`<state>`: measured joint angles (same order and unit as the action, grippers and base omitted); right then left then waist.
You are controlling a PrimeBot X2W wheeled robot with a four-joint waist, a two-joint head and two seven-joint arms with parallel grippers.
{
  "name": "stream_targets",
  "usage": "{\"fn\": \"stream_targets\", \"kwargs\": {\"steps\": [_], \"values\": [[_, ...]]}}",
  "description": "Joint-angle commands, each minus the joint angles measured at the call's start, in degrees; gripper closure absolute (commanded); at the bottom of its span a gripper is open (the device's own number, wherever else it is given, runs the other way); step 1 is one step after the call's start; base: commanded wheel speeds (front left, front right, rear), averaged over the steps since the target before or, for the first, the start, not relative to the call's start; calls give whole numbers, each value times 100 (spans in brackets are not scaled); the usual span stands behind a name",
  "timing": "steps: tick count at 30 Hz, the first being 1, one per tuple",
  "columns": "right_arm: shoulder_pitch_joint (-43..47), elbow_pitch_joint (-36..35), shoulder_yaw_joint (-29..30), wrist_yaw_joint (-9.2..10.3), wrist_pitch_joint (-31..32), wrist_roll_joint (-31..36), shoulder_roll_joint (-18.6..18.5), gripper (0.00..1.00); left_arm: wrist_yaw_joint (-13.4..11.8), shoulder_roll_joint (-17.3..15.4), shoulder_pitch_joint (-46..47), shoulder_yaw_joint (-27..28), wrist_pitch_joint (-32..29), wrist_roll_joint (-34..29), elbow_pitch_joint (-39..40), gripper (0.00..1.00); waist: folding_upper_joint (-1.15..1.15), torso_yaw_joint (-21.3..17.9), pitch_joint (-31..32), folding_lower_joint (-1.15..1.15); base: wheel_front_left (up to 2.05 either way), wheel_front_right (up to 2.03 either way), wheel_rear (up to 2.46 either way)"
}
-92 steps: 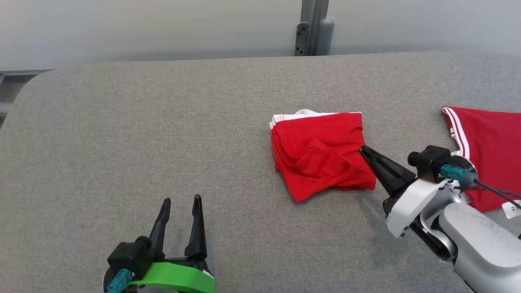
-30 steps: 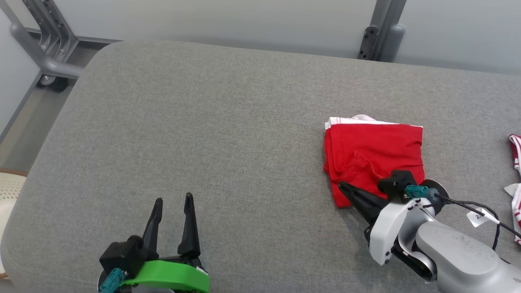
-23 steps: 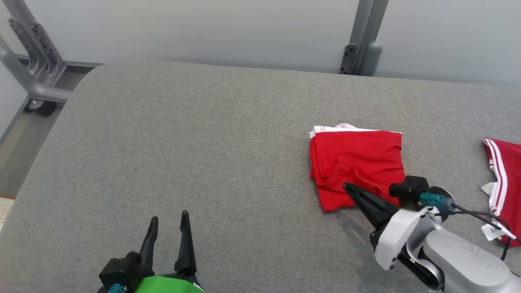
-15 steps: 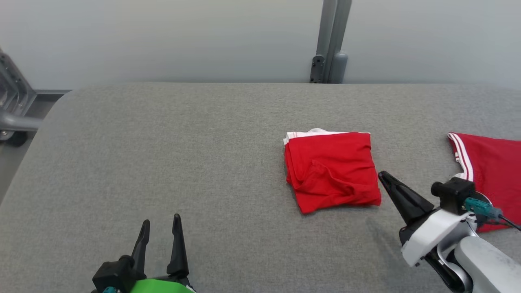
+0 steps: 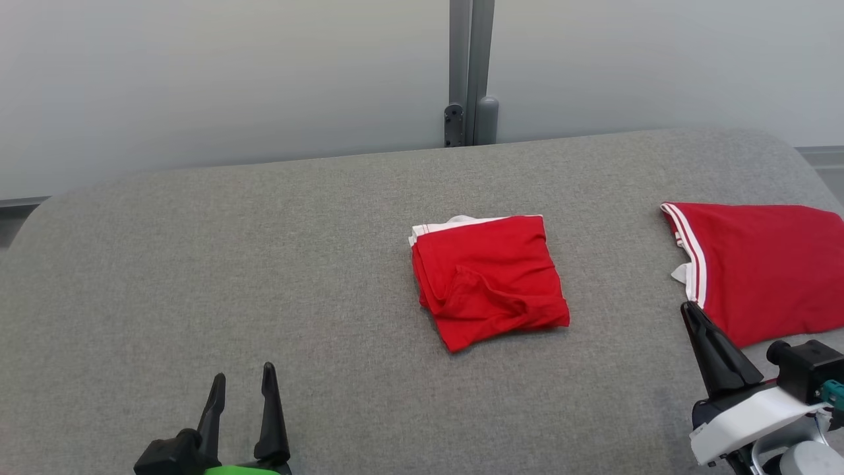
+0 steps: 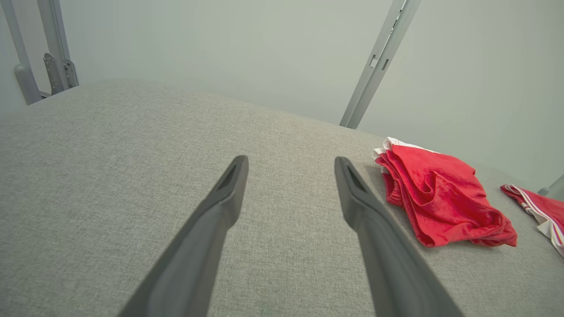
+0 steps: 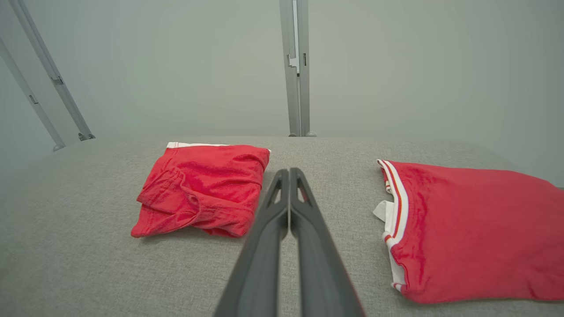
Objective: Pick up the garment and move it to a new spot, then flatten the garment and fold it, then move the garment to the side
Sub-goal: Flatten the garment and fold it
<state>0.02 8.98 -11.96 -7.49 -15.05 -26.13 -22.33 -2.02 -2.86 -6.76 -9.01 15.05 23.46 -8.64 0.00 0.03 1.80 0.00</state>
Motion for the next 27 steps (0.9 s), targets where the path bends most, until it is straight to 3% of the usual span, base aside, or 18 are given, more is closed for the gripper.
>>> {"fn": "stream_targets", "kwargs": {"steps": [1, 2, 3, 5, 12, 18, 19, 20, 21, 27], "values": [[48, -17, 64, 0, -13, 58, 29, 100, 34, -8, -61, 23, 14, -64, 16, 0, 0, -6, -30, 0, 0, 0, 0], [47, 29, 120, 0, -13, 66, 53, 100, 43, -8, -42, 16, 14, -70, 13, 0, 0, 6, -48, 0, 0, 0, 0], [22, 54, 142, 0, -13, 83, 70, 89, 40, -8, -12, 5, 14, -70, 10, 0, 0, 23, -70, 0, 0, 0, 0], [-82, 47, 269, 0, -13, 126, 124, 0, 52, -9, 45, -12, 14, -66, -1, 0, 0, 68, -111, 0, 0, 0, 0], [-528, 65, 428, 0, -14, 355, 217, 0, 68, -9, 187, 19, 14, -95, 39, 0, 0, 219, -438, 0, 0, 0, 0], [-1301, 235, 92, 0, 91, 430, 118, 0, 145, -9, 416, 51, 14, -115, 78, 0, 0, 374, -901, 0, 0, 0, 0], [-1446, 302, -8, 0, 145, 435, 65, 53, 150, -8, 470, 41, 14, -121, 75, 0, 0, 410, -974, 0, 0, 0, 0], [-1606, 365, -102, 0, 187, 441, 30, 91, 161, -8, 530, 28, 14, -124, 66, 0, 0, 451, -1043, 0, 0, 0, 0], [-1764, 426, -213, 0, 235, 388, 21, 100, 173, -9, 590, 23, 14, -123, 59, 0, 0, 488, -1106, 0, 0, 0, 0], [-2625, 860, -951, 1, 442, 278, -217, 100, 187, -9, 903, -37, 14, -14, 109, 0, 0, 716, -1541, 0, 0, 0, 0]]}}
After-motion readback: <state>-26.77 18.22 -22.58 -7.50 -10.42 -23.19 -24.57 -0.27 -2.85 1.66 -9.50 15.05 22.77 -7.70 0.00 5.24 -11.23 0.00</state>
